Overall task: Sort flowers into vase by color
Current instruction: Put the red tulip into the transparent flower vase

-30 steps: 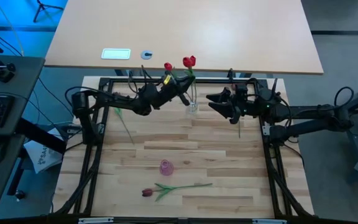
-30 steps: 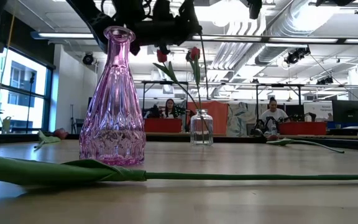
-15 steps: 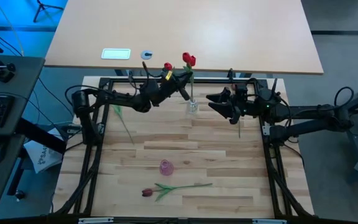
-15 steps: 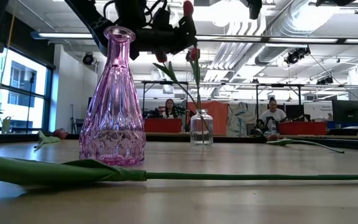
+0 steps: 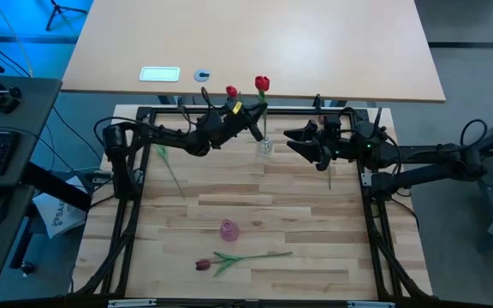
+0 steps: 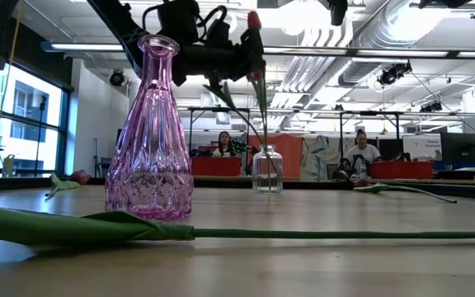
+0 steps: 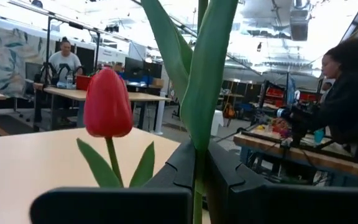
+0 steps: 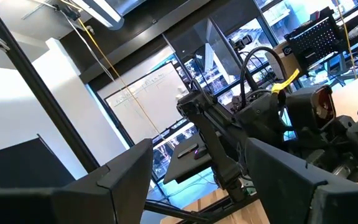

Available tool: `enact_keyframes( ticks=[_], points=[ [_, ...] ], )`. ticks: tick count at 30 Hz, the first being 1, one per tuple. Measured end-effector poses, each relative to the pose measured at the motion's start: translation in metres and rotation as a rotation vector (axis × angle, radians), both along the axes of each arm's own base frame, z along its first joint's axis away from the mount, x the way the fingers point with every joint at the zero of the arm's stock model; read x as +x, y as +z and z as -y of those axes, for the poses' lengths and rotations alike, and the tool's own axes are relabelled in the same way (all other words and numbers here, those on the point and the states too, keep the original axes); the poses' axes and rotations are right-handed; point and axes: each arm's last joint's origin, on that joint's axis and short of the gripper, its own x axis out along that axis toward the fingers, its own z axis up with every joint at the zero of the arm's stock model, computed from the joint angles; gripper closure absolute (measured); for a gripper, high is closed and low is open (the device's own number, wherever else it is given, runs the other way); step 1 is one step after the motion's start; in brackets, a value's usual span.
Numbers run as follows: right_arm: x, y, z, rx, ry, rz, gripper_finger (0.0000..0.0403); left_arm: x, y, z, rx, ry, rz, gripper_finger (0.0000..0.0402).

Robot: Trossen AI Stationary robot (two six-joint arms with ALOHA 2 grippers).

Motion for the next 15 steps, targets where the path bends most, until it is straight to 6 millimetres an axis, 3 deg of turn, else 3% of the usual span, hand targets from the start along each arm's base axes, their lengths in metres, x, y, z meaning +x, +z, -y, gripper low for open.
enact_keyframes(
  ticks=[8,15],
  points=[
    [0.0000,0.0000,-0.0005,-0.003,0.017,-0.001,0.0151,0.0032,-0.0079,0.0053,-0.033,-0.015,-0.099,0.0370],
    [0.0000,0.0000,-0.0006,0.004,0.021,-0.001,0.0151,-0.0006,-0.0062,0.0073,-0.049,-0.013,-0.217,0.0302]
  ],
)
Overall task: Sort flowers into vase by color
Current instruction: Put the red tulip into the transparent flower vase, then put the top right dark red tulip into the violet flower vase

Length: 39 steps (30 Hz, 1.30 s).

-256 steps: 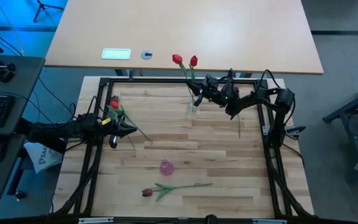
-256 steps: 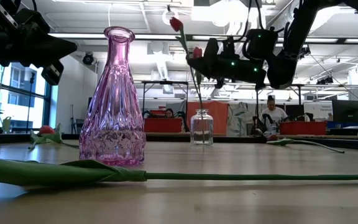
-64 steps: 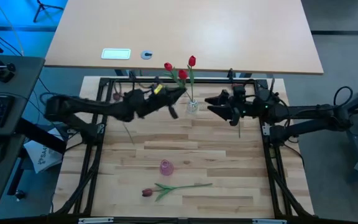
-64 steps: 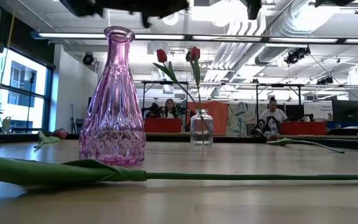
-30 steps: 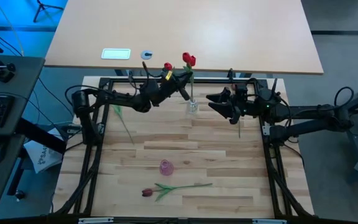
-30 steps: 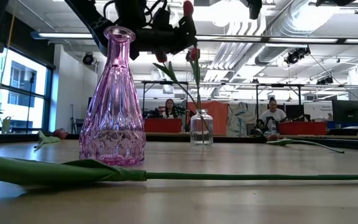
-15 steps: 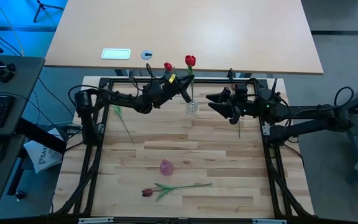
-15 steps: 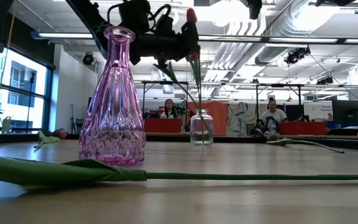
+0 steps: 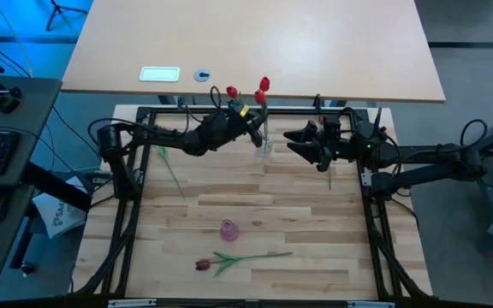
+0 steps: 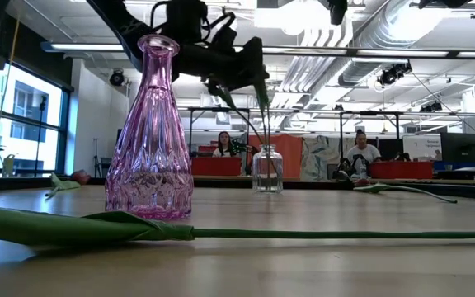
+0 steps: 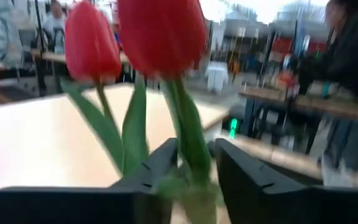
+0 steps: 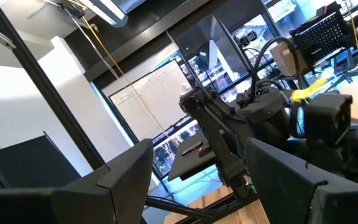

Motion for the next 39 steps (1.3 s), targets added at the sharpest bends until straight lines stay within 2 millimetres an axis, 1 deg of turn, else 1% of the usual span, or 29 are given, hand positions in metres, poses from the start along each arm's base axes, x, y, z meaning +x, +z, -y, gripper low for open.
enact_keyframes(
  ticks=[3,8,15,18,19,21,23,24,26,28,29,30,32,35,39],
  points=[
    [0.000,0.000,0.000,-0.002,0.001,0.000,0.0151,-0.005,0.001,0.002,-0.030,0.005,-0.102,0.0269],
    [0.000,0.000,0.000,-0.004,0.010,0.000,0.0151,-0.025,0.022,0.008,-0.062,0.035,-0.215,0.0220],
    [0.000,0.000,0.000,-0.025,0.007,0.000,0.0151,-0.068,0.057,0.027,-0.116,0.014,-0.382,0.0177],
    [0.001,-0.003,0.000,-0.026,0.004,-0.028,0.0151,-0.088,0.065,0.040,-0.214,-0.019,-0.438,0.0168],
    [0.001,-0.006,0.000,-0.017,-0.003,-0.063,0.0151,-0.097,0.067,0.046,-0.269,-0.030,-0.454,0.0167],
    [0.002,-0.018,0.000,0.028,-0.005,-0.187,0.0151,-0.112,0.067,0.057,-0.382,-0.048,-0.478,0.0165],
    [0.001,-0.034,0.001,0.076,-0.041,-0.358,0.0151,-0.127,0.059,0.069,-0.450,-0.062,-0.493,0.0165],
    [-0.001,-0.045,0.002,0.109,-0.086,-0.463,0.0151,-0.132,0.053,0.075,-0.474,-0.067,-0.485,0.0165],
    [-0.007,-0.066,0.006,0.215,-0.227,-0.676,0.0151,-0.142,0.043,0.086,-0.523,-0.075,-0.425,0.0165],
    [-0.022,-0.086,0.014,0.399,-0.454,-0.854,0.0151,-0.149,0.034,0.095,-0.588,-0.082,-0.343,0.0165],
    [-0.030,-0.094,0.021,0.484,-0.571,-0.922,0.0151,-0.151,0.029,0.098,-0.622,-0.080,-0.308,0.0165],
    [-0.037,-0.100,0.027,0.533,-0.658,-0.978,0.0151,-0.153,0.024,0.101,-0.653,-0.076,-0.271,0.0165],
    [-0.048,-0.107,0.044,0.553,-0.753,-1.071,0.0151,-0.155,0.016,0.105,-0.699,-0.057,-0.206,0.0165],
    [-0.055,-0.115,0.072,0.560,-0.767,-1.157,0.0151,-0.155,0.011,0.107,-0.742,-0.039,-0.126,0.0165],
    [-0.063,-0.140,0.106,0.635,-0.736,-1.323,0.0151,-0.153,0.012,0.107,-0.755,-0.049,-0.102,0.0165]
  ],
)
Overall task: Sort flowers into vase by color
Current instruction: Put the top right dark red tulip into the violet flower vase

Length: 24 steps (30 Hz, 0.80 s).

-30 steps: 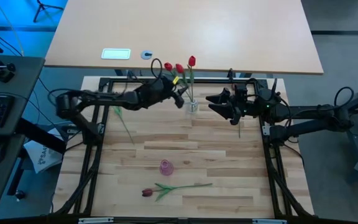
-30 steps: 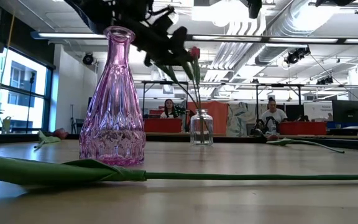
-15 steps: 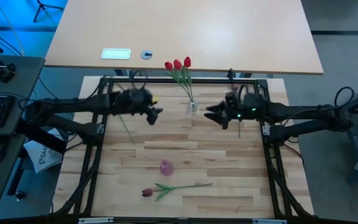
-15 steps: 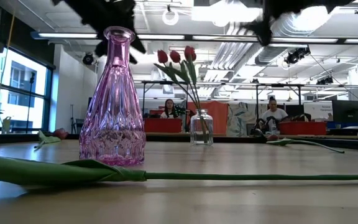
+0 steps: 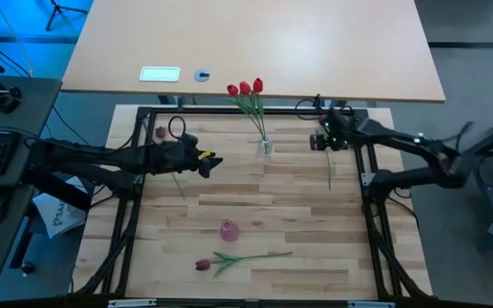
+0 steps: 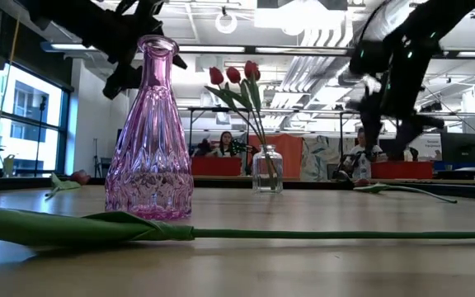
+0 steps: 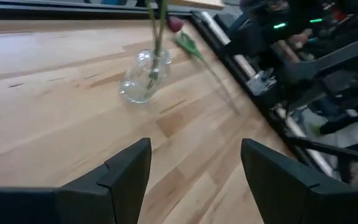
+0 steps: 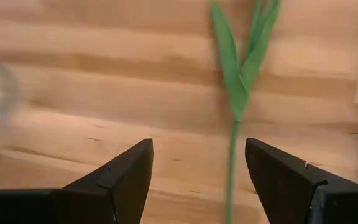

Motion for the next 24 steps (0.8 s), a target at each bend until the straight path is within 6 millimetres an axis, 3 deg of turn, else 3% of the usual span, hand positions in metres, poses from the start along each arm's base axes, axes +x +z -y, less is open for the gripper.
enact_keyframes(
  ticks=[8,18,21,24],
  points=[
    [0.000,-0.037,0.039,0.064,0.078,-0.101,0.0151,0.003,0.004,0.005,-0.098,-0.128,0.061,0.0165],
    [0.003,-0.069,0.057,0.109,0.109,-0.170,0.0157,0.006,0.009,0.014,-0.103,-0.193,0.120,0.0165],
    [0.005,-0.068,0.057,0.091,0.158,-0.175,0.0200,0.003,0.019,0.019,-0.031,-0.238,0.172,0.0167],
    [0.007,-0.063,0.053,0.049,0.214,-0.182,0.0294,-0.006,0.032,0.020,0.030,-0.263,0.235,0.0172]
  ],
)
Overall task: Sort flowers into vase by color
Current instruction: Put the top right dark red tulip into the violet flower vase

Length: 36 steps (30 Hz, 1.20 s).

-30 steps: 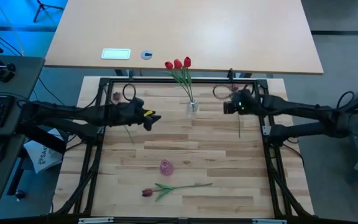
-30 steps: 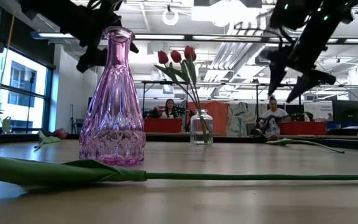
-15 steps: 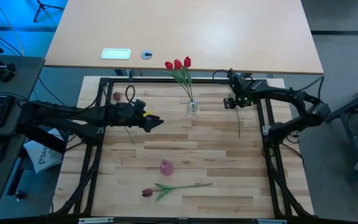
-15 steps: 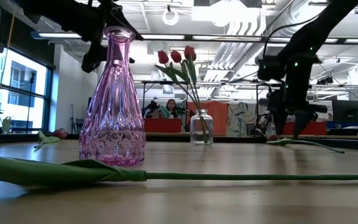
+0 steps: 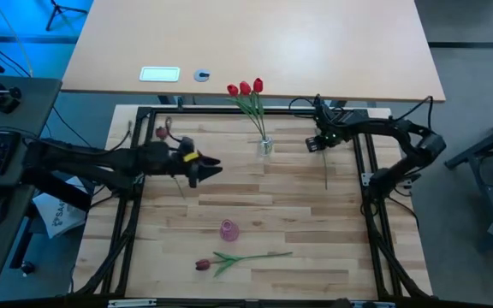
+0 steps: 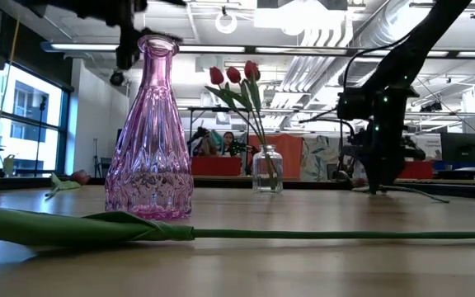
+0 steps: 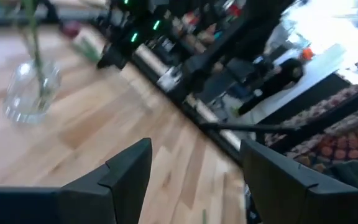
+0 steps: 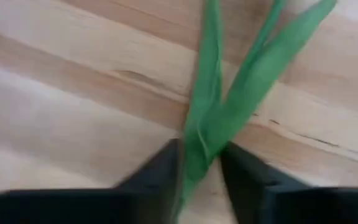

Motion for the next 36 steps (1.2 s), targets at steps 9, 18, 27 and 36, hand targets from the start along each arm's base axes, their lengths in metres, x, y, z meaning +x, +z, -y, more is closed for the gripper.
enact_keyframes(
  ticks=[9,18,27,36],
  points=[
    [0.002,0.051,-0.039,-0.079,0.142,0.120,0.0396,-0.052,0.044,-0.003,0.135,0.067,0.235,0.0186],
    [0.004,0.104,-0.131,-0.133,0.264,0.392,0.0399,-0.097,0.067,-0.004,0.234,0.092,0.406,0.0186],
    [0.042,0.123,-0.239,-0.072,0.629,0.817,0.0401,-0.097,0.066,-0.004,0.273,0.091,0.386,0.0186],
    [0.116,0.104,-0.303,-0.234,0.704,1.294,0.0402,-0.100,0.075,-0.004,0.323,0.110,0.477,0.0186]
  ],
)
